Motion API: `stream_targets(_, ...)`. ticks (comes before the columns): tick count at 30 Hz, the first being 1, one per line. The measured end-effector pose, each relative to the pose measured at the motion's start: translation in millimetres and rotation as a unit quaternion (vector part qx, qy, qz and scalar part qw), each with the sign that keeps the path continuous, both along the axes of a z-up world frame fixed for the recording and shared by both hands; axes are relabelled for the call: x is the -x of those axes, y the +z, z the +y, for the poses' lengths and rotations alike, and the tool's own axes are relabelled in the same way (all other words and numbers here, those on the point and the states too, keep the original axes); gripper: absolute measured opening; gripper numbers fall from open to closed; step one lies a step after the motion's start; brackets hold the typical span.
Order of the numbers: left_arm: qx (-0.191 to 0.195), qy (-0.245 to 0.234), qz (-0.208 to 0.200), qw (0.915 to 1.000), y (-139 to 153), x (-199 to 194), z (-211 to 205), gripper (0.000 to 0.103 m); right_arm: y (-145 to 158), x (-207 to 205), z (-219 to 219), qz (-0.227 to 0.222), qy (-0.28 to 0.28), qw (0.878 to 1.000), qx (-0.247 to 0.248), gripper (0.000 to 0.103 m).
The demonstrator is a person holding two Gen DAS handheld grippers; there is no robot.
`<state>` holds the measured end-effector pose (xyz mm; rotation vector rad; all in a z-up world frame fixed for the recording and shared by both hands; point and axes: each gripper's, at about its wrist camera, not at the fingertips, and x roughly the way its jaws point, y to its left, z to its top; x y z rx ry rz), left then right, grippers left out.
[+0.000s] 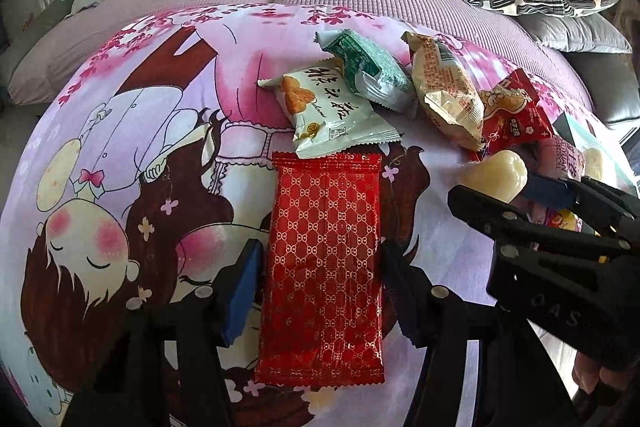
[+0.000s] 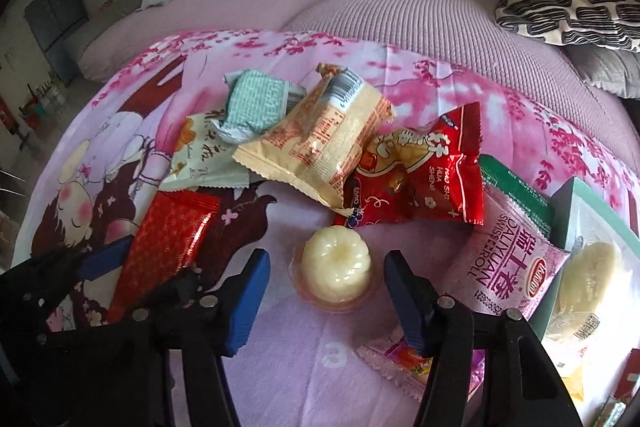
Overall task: Organize snacks
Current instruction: 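Grasp the red packet with the left gripper while the right grasps the cream pudding cup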
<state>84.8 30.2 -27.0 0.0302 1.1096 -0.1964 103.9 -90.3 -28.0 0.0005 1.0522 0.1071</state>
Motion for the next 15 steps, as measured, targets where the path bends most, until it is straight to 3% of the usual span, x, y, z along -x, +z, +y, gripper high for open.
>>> stream_targets(15, -0.018, -0.012, -0.003, 0.9998, -0.2, 1.9, -3.2, 0.06, -4.0, 2.3, 0.1, 0.006, -0.007, 1.0, 0.012, 0.05)
